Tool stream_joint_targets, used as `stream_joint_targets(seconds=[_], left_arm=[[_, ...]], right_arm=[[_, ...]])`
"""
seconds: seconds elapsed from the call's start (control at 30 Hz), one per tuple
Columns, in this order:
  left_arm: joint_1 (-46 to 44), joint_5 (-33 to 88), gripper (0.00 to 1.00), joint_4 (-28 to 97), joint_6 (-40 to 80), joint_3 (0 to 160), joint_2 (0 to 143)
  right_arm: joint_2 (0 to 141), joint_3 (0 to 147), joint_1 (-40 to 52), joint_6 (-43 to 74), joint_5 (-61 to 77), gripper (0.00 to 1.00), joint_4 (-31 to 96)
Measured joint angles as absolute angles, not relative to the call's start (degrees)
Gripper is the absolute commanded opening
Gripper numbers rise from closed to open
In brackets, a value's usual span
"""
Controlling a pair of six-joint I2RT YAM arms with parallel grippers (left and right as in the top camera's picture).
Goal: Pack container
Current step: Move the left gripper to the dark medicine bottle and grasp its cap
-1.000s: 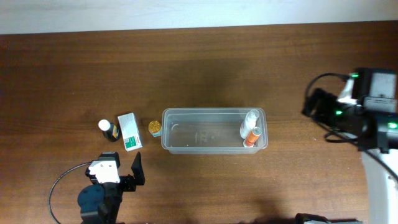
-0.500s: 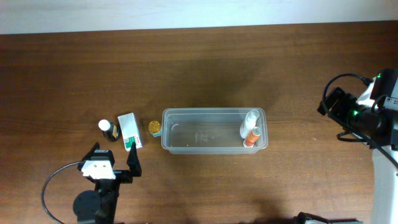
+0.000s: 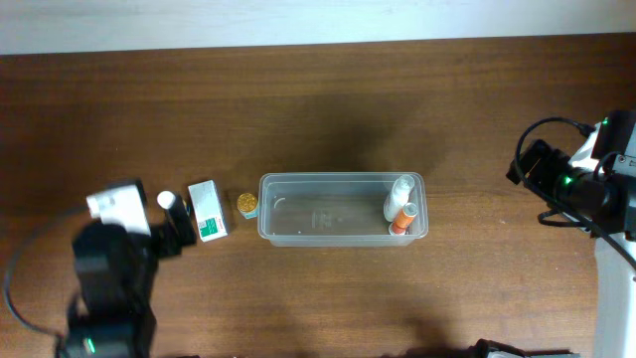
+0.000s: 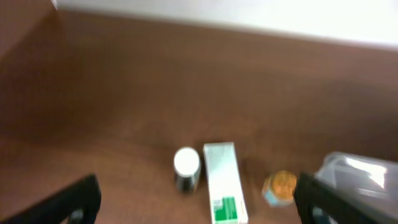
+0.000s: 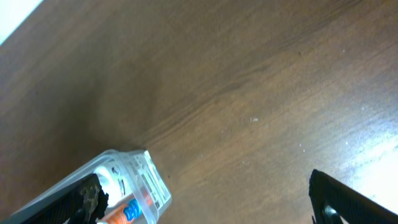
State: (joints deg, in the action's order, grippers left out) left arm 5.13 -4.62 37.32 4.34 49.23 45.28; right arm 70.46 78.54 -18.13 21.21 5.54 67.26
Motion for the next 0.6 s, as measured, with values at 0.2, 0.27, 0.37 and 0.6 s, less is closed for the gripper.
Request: stream_joint_targets(seconds=[0.2,0.27,0.37,0.6], left_arm=[[5.1,-4.2,0.99,43.9,4.3,59.9,62.1],[5.2,-2.8,0.99,44.4,4.4,60.1,65.3],[5.2,-1.7,0.99,45.6,4.5,60.2,69.8],[6.5,-0.6,0.95,45.6,4.6,60.3,81.3]], right_arm=[[70.5,78.5,-18.1,21.2,5.5,0.98,67.3],[70.5,78.5,-18.1,21.2,5.5,0.98,67.3],[70.5,78.5,-18.1,21.2,5.5,0.98,67.3],[70.5,78.5,-18.1,21.2,5.5,0.98,67.3]])
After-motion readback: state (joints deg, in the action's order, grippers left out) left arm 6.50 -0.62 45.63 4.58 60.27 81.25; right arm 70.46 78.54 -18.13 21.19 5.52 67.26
